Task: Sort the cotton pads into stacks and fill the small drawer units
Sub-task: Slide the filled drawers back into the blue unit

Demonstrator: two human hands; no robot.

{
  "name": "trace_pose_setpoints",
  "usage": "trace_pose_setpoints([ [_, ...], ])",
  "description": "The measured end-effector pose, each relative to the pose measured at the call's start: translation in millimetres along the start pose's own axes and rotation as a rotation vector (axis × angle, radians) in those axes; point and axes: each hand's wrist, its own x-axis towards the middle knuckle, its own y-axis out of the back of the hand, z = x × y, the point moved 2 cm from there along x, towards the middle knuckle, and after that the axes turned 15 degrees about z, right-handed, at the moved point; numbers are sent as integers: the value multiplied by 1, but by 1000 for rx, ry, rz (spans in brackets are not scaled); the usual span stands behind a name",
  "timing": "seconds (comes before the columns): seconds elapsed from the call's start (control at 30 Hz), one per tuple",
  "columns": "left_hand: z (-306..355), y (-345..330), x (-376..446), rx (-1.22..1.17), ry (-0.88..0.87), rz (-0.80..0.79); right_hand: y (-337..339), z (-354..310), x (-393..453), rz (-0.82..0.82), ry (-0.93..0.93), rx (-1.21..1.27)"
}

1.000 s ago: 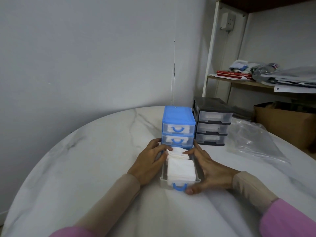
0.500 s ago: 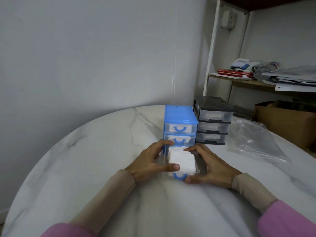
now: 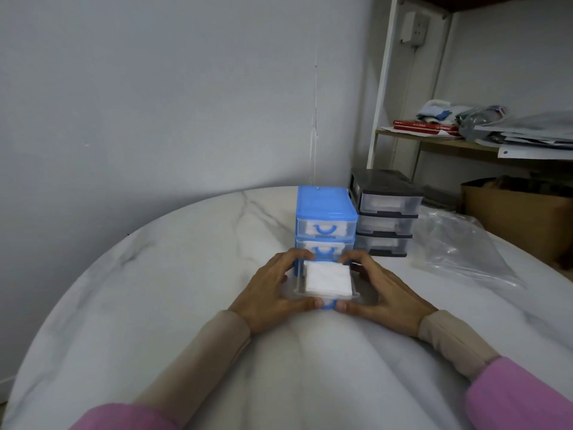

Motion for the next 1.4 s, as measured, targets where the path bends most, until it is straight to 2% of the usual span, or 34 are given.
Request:
trace_pose_setpoints([
  [0.13, 0, 0, 1, 92, -63, -15, -2, 1, -1, 4, 37, -50],
  [0.37, -6, -2, 3, 71, -40, 49, -5, 1, 1, 75, 24, -67],
  [0.6, -6, -2, 2, 123, -85, 48, -7, 1, 0, 101, 23, -148],
  [0.87, -6, -5, 5, 84, -45, 109, -4, 0, 0, 129, 7, -76],
  [1.17, 2, -2, 1, 214, -133, 126, -5, 0, 2, 137, -18, -120],
  [1.4, 5, -4, 3, 247, -118, 193, -3, -5, -1, 174, 16, -122],
])
